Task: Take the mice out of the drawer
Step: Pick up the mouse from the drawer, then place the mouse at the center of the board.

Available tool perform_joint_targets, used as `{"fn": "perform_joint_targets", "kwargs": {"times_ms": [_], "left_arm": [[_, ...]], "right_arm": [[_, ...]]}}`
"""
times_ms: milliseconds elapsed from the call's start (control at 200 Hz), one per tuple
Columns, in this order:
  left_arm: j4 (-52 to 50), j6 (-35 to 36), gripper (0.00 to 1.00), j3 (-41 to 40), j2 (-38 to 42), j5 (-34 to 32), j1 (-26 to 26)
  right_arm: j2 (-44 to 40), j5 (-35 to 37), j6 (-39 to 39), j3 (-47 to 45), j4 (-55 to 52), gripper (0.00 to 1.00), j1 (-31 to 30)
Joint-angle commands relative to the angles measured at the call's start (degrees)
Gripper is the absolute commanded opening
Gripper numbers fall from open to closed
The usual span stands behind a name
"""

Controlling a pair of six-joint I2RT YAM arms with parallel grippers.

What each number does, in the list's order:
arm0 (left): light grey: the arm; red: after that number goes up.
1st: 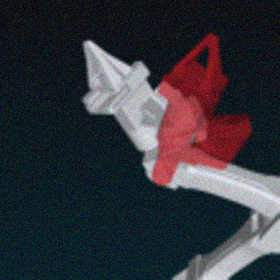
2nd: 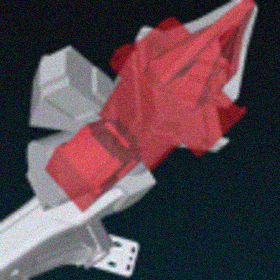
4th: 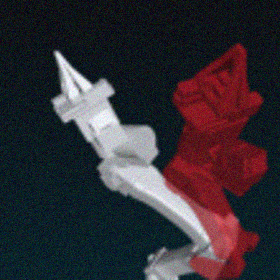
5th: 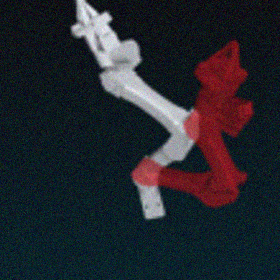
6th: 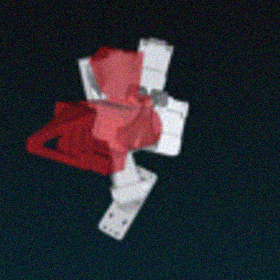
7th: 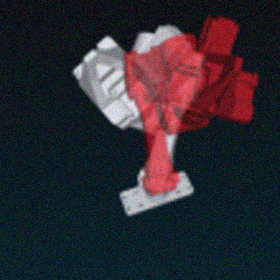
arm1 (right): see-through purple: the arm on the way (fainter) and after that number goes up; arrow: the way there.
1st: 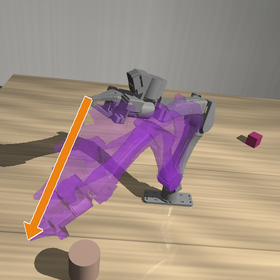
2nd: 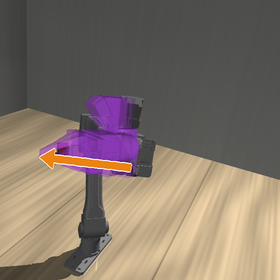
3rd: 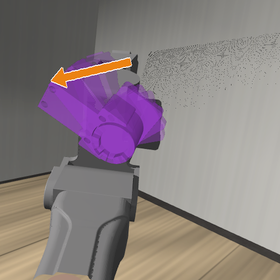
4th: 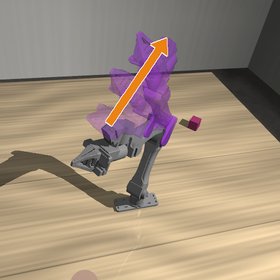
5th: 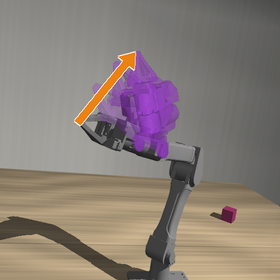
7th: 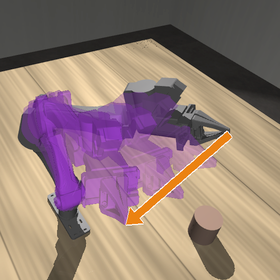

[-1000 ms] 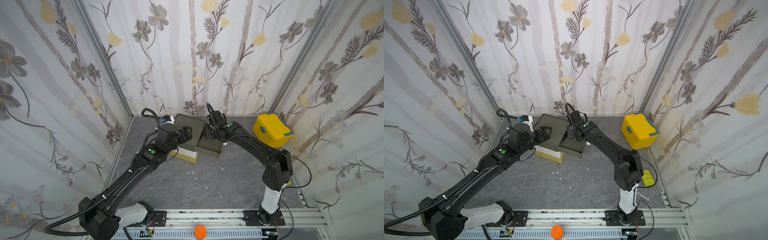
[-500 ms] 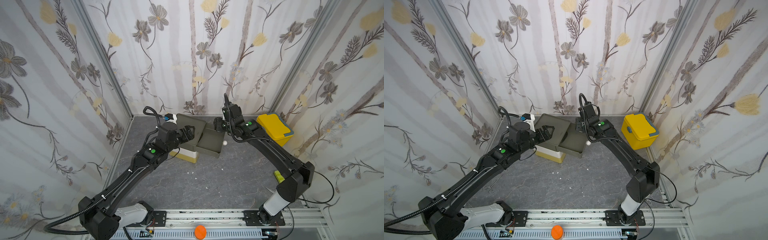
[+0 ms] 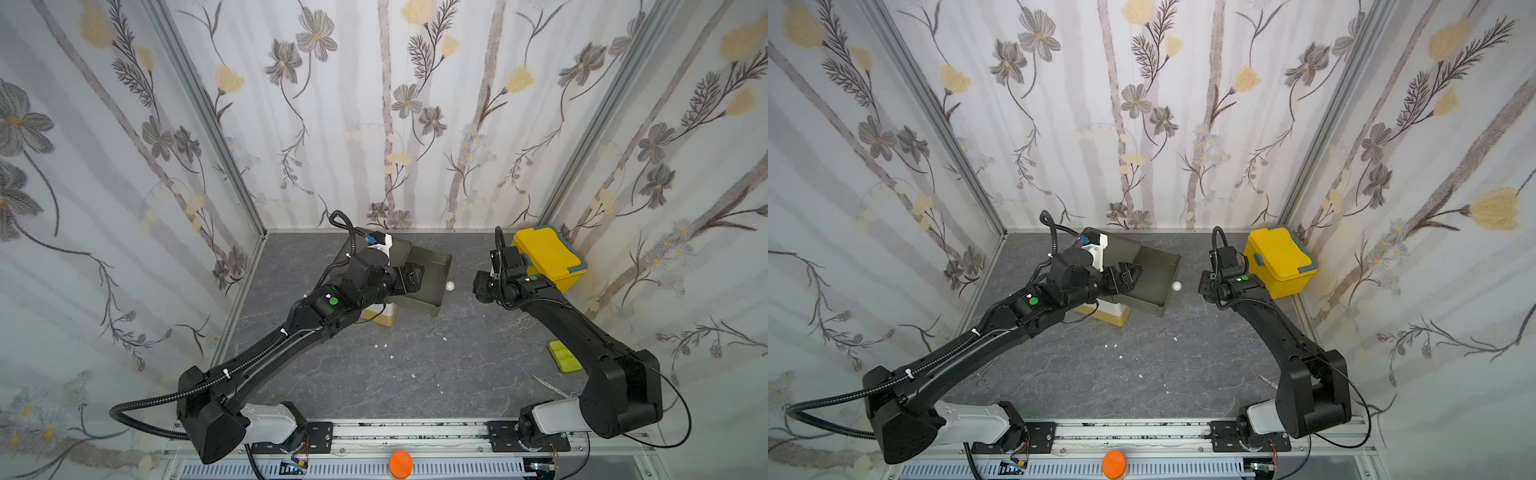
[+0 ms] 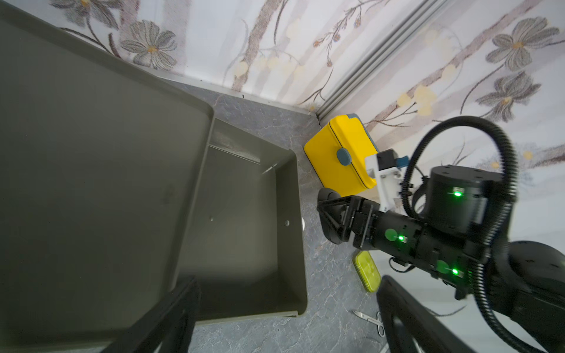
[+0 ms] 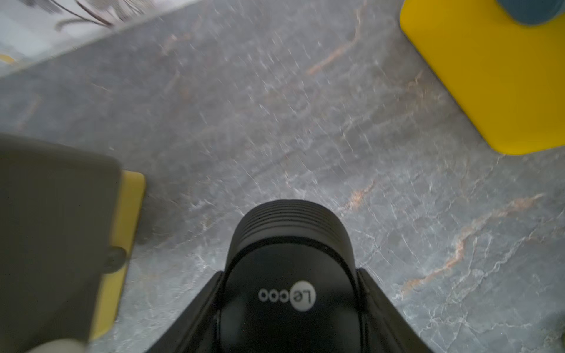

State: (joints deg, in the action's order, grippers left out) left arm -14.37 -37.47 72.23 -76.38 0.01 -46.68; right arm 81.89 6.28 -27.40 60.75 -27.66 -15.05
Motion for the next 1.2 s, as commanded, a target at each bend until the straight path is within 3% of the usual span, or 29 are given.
{"fn": "perform_joint_targets", "kwargs": {"times_ms": [0, 395, 705, 1194], "left_arm": [[1.17, 1.02, 0.94, 1.12, -1.36, -0.98, -1.42], [-0.4, 2.28, 0.97, 1.51, -3.12, -3.48, -2.28], [-1.78, 2.67, 1.0, 3.01, -1.84, -6.65, -2.28], [-3.06, 3.58, 1.0, 4.28, -1.82, -7.97, -2.06]], "right_arm": [[1.43, -2.02, -0.82, -4.04, 8.2, 0.6, 1.23], [10.9, -1.66, 9.01, -8.8, 14.13, 0.59, 4.59], [15.61, -2.42, 10.17, -7.93, 14.58, 0.59, 4.77], [11.49, -2.42, 9.76, -6.24, 11.26, 0.72, 4.95]]}}
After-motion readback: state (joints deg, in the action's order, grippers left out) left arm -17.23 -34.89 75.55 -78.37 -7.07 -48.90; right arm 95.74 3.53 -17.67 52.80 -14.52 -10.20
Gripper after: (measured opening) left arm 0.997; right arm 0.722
